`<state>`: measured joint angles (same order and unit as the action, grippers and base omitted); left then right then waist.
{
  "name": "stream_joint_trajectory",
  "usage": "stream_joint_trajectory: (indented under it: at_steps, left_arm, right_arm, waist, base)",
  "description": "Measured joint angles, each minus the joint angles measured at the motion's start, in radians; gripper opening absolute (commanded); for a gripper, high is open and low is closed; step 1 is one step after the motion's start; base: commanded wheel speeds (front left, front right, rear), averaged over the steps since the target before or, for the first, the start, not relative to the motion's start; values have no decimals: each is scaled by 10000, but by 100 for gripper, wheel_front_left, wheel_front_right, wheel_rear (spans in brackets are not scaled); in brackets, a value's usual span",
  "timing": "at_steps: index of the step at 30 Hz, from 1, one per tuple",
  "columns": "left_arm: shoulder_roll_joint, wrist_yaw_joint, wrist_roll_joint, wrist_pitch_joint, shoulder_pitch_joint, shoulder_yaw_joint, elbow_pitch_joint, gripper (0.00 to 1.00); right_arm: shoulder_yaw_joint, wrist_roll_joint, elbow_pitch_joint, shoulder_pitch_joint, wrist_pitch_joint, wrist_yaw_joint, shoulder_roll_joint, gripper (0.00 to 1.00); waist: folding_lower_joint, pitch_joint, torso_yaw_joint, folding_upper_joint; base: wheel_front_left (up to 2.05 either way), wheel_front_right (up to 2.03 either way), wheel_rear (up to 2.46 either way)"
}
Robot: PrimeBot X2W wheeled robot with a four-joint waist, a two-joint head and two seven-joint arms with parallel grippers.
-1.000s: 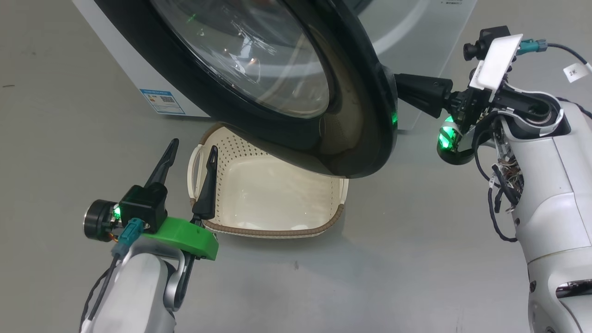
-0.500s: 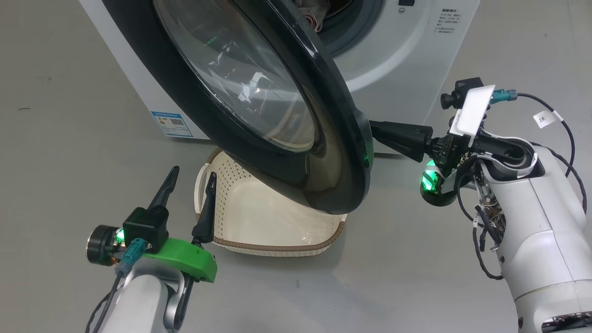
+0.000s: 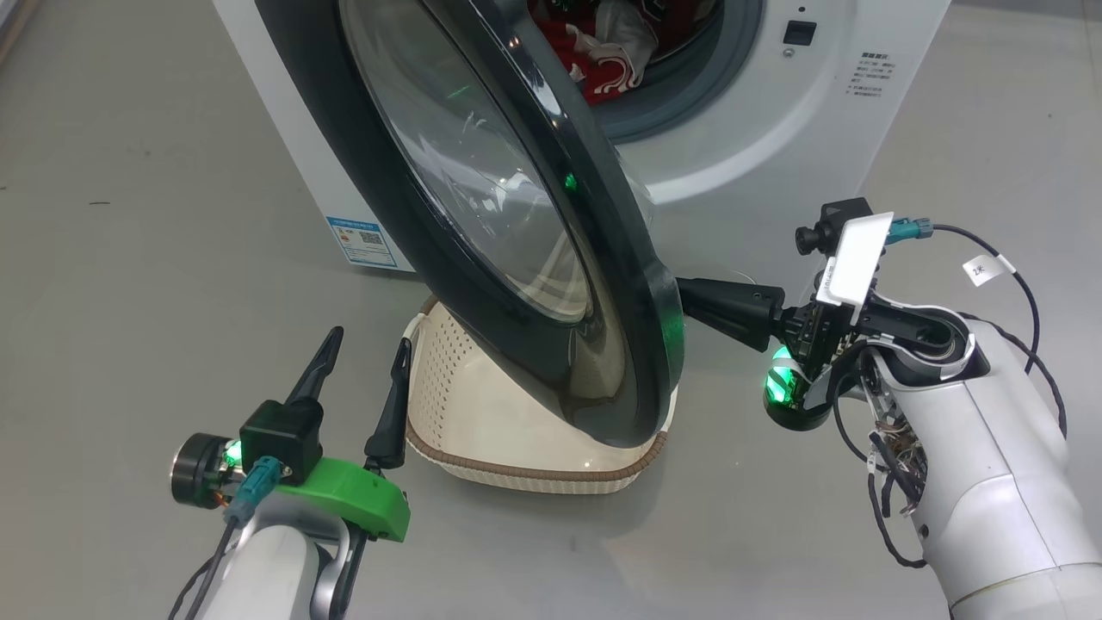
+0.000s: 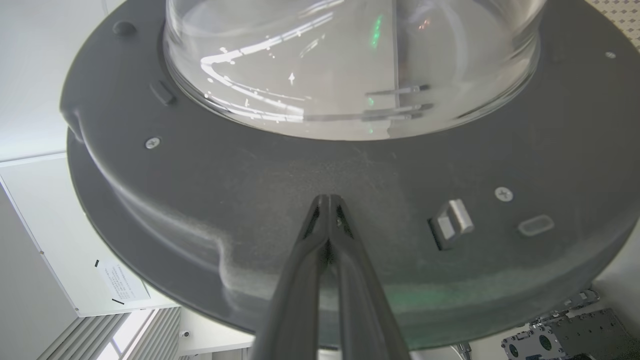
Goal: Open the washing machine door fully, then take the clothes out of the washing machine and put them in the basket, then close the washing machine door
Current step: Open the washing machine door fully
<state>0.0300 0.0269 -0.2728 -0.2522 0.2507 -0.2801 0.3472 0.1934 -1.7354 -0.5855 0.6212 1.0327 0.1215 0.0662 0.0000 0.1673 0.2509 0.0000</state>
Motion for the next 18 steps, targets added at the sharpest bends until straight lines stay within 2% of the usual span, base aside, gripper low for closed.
stream_joint_trajectory:
  at_steps: [18]
  left_arm:
    - [10,-42,-150,0,-96,-196,54,100]
  right_arm:
    - [1559,-1110,905,-659,-577,2,10,0]
  waist:
    - [0,-197,781,0]
  base:
    - [0,0,0]
